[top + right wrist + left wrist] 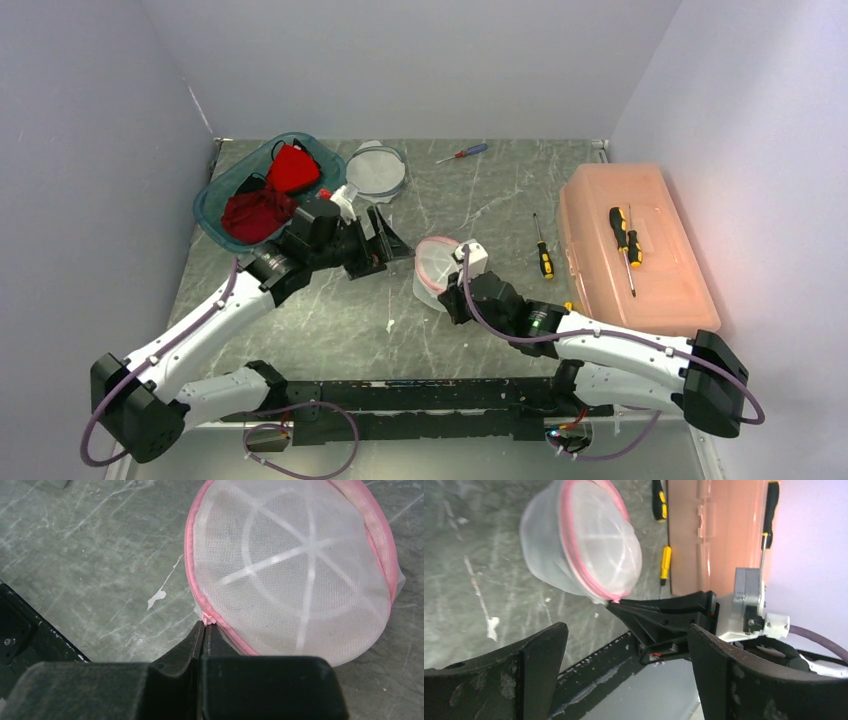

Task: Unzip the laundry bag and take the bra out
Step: Unzip the laundry bag at the center of the board.

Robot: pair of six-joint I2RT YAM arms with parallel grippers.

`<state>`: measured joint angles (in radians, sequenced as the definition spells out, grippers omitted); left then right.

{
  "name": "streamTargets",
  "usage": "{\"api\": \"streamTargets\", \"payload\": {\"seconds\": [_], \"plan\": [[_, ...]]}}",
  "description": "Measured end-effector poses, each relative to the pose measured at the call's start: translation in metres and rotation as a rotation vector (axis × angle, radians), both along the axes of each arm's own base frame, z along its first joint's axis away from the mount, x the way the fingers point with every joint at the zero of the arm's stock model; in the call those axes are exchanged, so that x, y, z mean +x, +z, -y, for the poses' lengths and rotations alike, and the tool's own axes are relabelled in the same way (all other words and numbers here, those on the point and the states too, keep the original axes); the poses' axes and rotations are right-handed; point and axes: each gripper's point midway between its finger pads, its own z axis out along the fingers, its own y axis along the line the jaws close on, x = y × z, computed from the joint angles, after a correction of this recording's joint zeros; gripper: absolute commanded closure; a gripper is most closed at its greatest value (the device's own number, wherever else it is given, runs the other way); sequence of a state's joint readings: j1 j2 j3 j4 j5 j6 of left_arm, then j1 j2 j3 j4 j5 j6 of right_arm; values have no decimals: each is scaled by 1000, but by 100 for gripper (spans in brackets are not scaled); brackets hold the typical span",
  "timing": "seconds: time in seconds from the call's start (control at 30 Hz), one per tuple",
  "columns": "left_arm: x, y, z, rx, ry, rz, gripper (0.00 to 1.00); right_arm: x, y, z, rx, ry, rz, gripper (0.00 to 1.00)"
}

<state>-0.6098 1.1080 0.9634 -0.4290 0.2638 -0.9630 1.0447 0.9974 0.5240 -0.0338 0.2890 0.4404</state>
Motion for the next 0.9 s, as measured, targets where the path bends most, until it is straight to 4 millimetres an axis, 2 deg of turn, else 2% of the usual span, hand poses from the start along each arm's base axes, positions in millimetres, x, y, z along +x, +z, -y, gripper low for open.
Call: {"api": "streamTargets", "payload": {"seconds": [0.07,0.13,0.17,0.27,0.33,0.47,0.7,0.8,0.9], "plan": [[-7,6,8,-30,-10,-11,6,1,2,-2,5,4,4,100],[-8,-2,21,-48,-19,-51,6,1,5,-5,13,7,9,100],[-7,-11,28,-50,-20,-81,6,1,6,-5,15,10,9,100],[-9,-53,42,-8,-15,-192,6,0,10,-8,23,22,12,100],[-14,-71,47,19,-14,-245,10,-2,11,-9,29,36,12,100],[-13,-73,56,3,-14,-256,17,-4,21,-10,54,55,26,100],[-1,-77,66,-9,3,-251,37,-10,27,-12,76,90,32,100],[3,-83,64,3,29,-256,51,-14,26,-13,73,111,22,100],[7,-84,63,6,50,-249,70,-18,25,-12,67,126,11,100]]}}
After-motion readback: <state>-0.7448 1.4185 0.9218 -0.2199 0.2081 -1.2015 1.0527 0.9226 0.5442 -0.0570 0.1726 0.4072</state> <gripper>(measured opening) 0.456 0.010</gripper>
